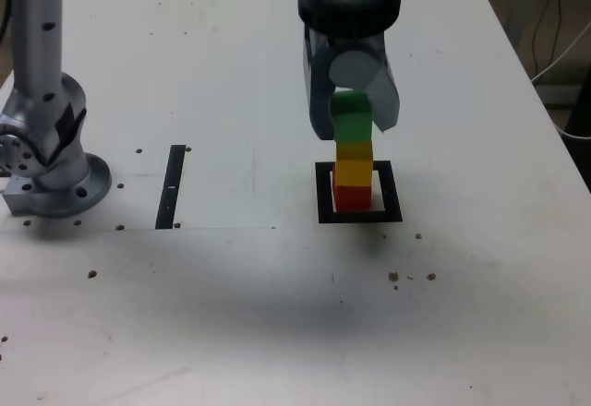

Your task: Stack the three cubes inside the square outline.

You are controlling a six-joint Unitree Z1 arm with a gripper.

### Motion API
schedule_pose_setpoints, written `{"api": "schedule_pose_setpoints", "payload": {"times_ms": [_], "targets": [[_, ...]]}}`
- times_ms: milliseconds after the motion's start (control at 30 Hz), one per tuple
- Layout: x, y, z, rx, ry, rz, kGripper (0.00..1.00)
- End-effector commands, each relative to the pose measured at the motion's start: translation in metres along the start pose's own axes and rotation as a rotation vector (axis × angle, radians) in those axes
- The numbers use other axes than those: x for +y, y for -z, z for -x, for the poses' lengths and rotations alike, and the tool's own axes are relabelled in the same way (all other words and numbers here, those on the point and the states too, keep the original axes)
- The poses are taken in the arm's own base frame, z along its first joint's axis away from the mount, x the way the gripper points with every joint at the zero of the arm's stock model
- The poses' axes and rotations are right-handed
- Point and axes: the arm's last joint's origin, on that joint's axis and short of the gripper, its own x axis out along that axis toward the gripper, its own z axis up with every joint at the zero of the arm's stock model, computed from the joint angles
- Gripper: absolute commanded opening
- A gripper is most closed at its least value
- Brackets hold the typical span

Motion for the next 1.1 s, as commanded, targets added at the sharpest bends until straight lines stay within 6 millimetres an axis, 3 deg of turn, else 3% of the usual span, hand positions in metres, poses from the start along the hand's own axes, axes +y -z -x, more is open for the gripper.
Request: {"api": "schedule_pose_setpoints", "payload": {"times_ms": [0, 1067], "targets": [[-0.001, -0.001, -0.002, -0.001, -0.002, 0.000, 0.08], [-0.004, -0.002, -0.014, 0.011, 0.022, 0.000, 0.15]]}}
